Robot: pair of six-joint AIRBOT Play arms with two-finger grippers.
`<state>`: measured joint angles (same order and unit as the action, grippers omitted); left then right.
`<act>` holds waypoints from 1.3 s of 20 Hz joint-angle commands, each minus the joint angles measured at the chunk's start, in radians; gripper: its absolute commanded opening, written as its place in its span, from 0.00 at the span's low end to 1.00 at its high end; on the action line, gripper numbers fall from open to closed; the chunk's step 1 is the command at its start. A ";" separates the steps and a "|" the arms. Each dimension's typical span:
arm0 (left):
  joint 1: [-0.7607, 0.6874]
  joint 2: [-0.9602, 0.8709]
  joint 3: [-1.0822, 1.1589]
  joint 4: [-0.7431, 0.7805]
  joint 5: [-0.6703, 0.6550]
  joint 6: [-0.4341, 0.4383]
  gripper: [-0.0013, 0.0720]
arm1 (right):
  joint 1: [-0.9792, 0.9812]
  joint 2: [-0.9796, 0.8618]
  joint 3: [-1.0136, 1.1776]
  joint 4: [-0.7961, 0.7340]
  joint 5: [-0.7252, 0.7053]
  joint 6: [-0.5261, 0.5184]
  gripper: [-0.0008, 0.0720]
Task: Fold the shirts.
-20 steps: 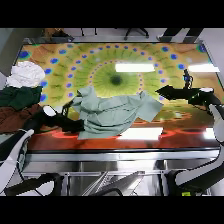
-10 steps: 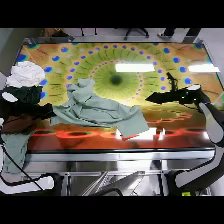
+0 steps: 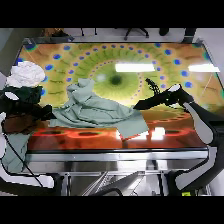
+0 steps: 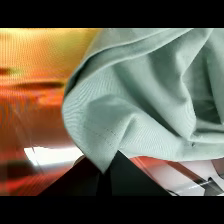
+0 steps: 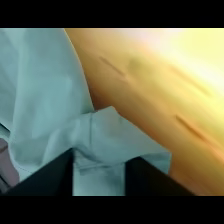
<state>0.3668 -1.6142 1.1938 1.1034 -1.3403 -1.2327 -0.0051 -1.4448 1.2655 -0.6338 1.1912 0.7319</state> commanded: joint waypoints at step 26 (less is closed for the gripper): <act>0.183 0.843 0.519 -0.504 0.183 0.140 0.04 | -0.217 0.807 0.321 0.429 -0.445 -0.187 0.04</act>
<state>0.5545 -0.7631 1.8523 0.6075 -1.1336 -1.1049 -0.2218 -0.5751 1.5822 -0.2016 0.7475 0.5735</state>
